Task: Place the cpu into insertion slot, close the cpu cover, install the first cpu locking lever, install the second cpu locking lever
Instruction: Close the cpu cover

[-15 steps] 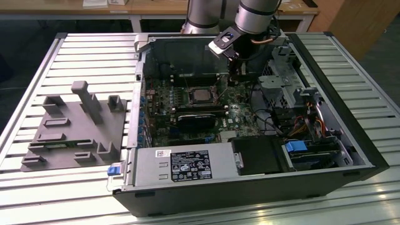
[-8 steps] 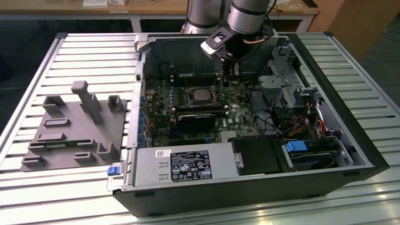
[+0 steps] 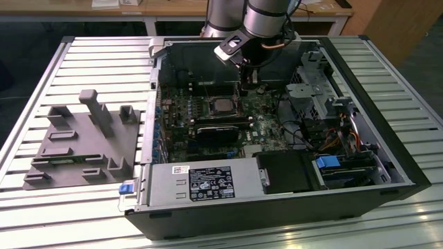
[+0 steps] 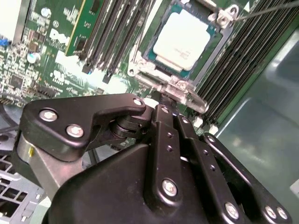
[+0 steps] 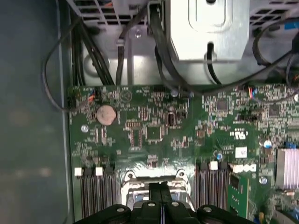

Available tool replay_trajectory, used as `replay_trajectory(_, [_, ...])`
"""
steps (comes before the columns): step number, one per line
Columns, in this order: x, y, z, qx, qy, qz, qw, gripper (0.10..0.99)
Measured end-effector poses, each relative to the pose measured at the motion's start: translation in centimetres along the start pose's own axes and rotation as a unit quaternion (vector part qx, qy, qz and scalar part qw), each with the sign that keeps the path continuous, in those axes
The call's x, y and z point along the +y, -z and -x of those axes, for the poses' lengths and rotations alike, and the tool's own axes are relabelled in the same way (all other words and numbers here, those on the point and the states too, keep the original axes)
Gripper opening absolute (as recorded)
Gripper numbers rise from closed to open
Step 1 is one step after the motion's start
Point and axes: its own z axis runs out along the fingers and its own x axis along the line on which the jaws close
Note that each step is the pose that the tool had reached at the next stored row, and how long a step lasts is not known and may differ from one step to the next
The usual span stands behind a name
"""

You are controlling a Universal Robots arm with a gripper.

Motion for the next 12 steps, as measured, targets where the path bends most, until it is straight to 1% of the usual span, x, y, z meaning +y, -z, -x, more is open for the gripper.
replay_trajectory(5, [-0.78,-0.07,0.03,0.0001,0.000,0.0007,1.0000,0.102])
replay_trajectory(8, [-1.00,-0.09,0.04,0.0001,0.000,0.0020,1.0000,0.102])
replay_trajectory(9, [-1.08,-0.10,0.04,0.0001,0.000,0.0035,1.0000,0.102])
replay_trajectory(10, [-1.21,-0.11,0.05,0.0002,0.000,0.0062,1.0000,0.102])
replay_trajectory(12, [-1.45,-0.16,0.05,0.0007,0.000,0.0145,0.9999,0.102])
